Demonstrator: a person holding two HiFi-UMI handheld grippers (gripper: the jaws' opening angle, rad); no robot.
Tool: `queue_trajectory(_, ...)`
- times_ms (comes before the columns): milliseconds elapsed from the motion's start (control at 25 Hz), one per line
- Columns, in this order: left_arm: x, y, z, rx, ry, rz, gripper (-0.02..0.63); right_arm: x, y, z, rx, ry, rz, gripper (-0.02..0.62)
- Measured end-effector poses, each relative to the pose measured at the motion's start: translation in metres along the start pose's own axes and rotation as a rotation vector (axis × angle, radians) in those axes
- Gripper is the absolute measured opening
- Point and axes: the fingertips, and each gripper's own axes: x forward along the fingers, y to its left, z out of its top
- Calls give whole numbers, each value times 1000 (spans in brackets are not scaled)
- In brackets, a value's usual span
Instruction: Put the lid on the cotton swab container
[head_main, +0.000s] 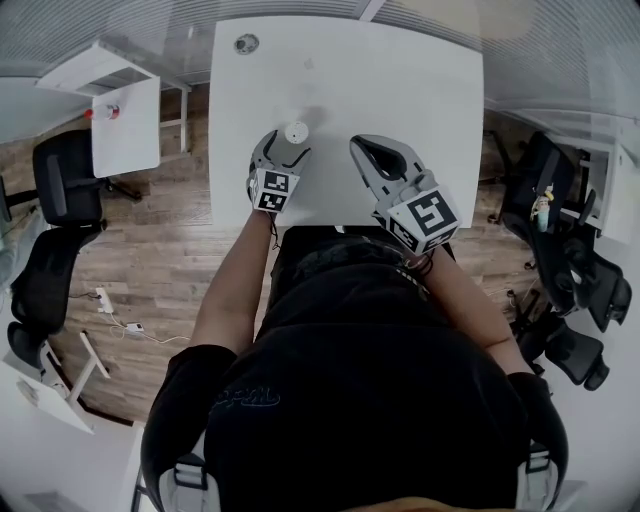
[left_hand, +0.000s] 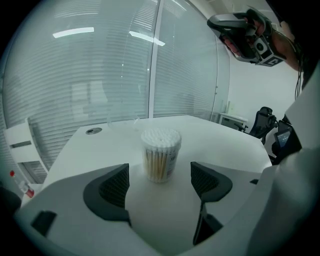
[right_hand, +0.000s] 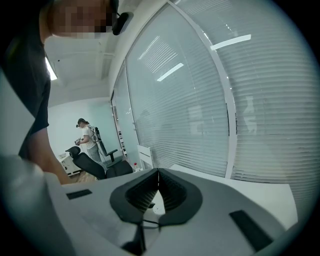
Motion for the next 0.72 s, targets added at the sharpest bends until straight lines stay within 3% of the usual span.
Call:
queue_trajectory(160,4,3,1,5,21,18,379,1,2,-5,1,15,2,23)
queue_trajectory(720,23,8,2,138,91,70,371,3,0,-14,12,39,-7,23)
